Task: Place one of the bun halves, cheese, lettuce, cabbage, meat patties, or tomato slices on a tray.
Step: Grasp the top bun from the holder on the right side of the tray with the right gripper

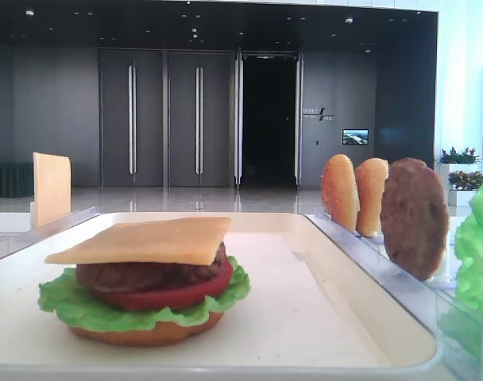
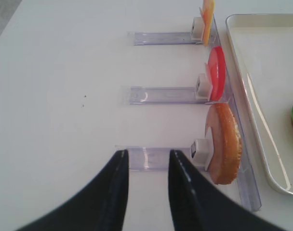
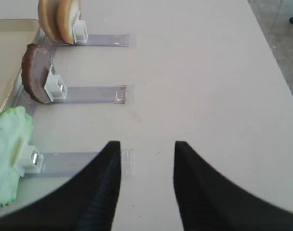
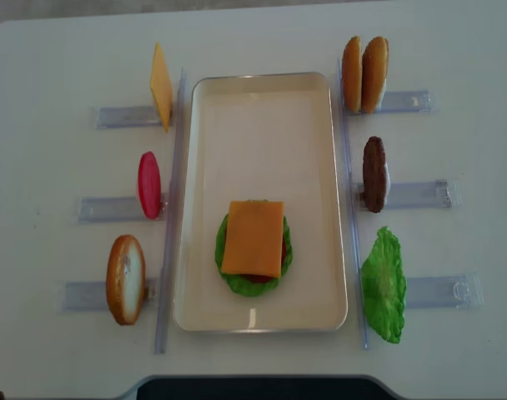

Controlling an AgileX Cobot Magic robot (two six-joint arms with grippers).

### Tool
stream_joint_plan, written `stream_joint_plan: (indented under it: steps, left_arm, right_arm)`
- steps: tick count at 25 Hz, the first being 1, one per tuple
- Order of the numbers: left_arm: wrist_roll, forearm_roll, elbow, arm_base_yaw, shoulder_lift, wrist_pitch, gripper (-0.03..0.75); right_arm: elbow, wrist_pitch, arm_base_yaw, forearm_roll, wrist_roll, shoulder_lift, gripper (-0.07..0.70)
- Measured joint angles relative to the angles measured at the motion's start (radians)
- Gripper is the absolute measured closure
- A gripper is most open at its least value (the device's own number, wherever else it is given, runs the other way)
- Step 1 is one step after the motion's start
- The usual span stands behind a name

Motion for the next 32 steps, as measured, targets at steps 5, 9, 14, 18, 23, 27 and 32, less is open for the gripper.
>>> stream_joint_plan:
  steps: [5, 9, 14, 18, 23, 27, 32]
  left_arm:
    - [0.000, 0.000, 0.000, 0.000, 0.000, 0.000, 0.496]
    - [-0.003, 0.000, 0.000, 0.000, 0.000, 0.000, 0.496]
    - [-0.004, 0.000, 0.000, 0.000, 0.000, 0.000, 0.533]
    - [-0.004, 0.002, 0.000, 0.000, 0.000, 0.000, 0.578]
    - [-0.004, 0.004, 0.000, 0.000, 0.000, 0.000, 0.601]
    - [-0.004, 0.004, 0.000, 0.000, 0.000, 0.000, 0.606]
    - [-0.004, 0.008, 0.000, 0.000, 0.000, 0.000, 0.606]
  right_arm:
    - [0.000, 0.000, 0.000, 0.000, -0.006, 0.000, 0.346]
    - [0.000, 0.000, 0.000, 0.000, -0.006, 0.000, 0.346]
    - [0.000, 0.000, 0.000, 0.000, -0.008, 0.000, 0.346]
    - [-0.005, 0.001, 0.000, 0.000, -0.009, 0.010, 0.346]
    - [-0.073, -0.007, 0.000, 0.000, -0.010, 0.165, 0.339]
    - [-0.161, -0.010, 0.000, 0.000, -0.010, 0.329, 0.337]
    - [-0.290, -0.012, 0.000, 0.000, -0.010, 0.557, 0.309]
